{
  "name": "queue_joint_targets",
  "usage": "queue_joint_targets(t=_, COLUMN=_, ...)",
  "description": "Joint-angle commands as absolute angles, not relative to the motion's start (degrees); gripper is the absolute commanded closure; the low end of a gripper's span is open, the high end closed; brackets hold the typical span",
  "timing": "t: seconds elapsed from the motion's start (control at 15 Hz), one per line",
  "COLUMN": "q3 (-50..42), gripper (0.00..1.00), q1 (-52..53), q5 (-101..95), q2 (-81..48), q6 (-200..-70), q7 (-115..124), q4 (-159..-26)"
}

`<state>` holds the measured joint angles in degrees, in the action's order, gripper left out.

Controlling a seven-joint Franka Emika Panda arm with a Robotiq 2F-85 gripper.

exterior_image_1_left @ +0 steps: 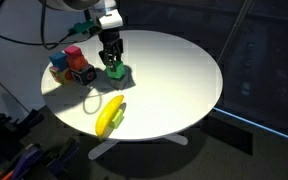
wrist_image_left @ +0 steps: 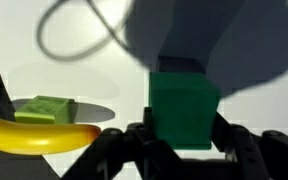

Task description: Put the green block on the grey block

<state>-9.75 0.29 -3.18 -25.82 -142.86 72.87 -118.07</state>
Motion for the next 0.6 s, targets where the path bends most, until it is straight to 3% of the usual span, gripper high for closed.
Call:
queue_joint_targets(t=0.0, q3=-10.16, gripper=0.70, q1=0.51, q5=-1.17, q2=-27.70, q6=-141.59, q7=73.25, q4=-115.44)
queue_joint_targets(t=0.53, q3=-9.85, gripper=0.70, q1=-0.06, q5=2.32, q2=-29.32, q6=-141.82, q7=72.15, q4=-113.86)
